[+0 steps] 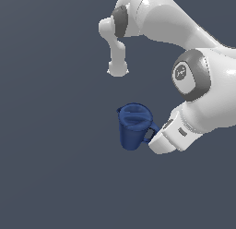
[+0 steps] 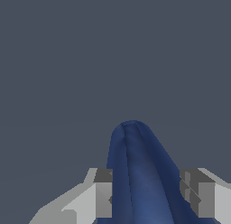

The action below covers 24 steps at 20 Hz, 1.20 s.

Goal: Pick up the object and move it to a goal position.

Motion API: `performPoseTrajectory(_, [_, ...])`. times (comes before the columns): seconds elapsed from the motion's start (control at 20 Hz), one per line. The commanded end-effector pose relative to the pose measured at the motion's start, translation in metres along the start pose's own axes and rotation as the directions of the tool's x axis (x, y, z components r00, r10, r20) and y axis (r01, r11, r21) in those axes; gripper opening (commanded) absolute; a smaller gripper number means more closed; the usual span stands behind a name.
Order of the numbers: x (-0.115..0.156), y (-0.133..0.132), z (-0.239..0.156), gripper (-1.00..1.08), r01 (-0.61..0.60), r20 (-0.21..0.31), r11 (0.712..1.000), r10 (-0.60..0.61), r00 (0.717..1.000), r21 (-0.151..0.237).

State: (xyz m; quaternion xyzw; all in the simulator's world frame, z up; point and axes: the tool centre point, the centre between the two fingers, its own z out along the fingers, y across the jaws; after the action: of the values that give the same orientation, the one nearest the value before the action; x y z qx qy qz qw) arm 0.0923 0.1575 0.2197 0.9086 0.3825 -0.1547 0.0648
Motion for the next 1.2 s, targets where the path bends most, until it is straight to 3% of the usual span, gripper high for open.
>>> performPoseTrajectory(0.0, [0.000, 0.000, 0.001, 0.28, 0.000, 0.000, 1.000, 0.000, 1.000, 0.000])
performPoseTrajectory(0.85, [0.000, 0.000, 0.028, 0.28, 0.001, 0.000, 1.000, -0.001, 1.000, 0.000])
performPoseTrajectory(0.9, [0.000, 0.000, 0.028, -1.00, 0.001, 0.000, 1.000, -0.001, 1.000, 0.000])
performPoseTrajectory(1.15, [0.000, 0.000, 0.028, -1.00, 0.001, 0.000, 1.000, -0.001, 1.000, 0.000])
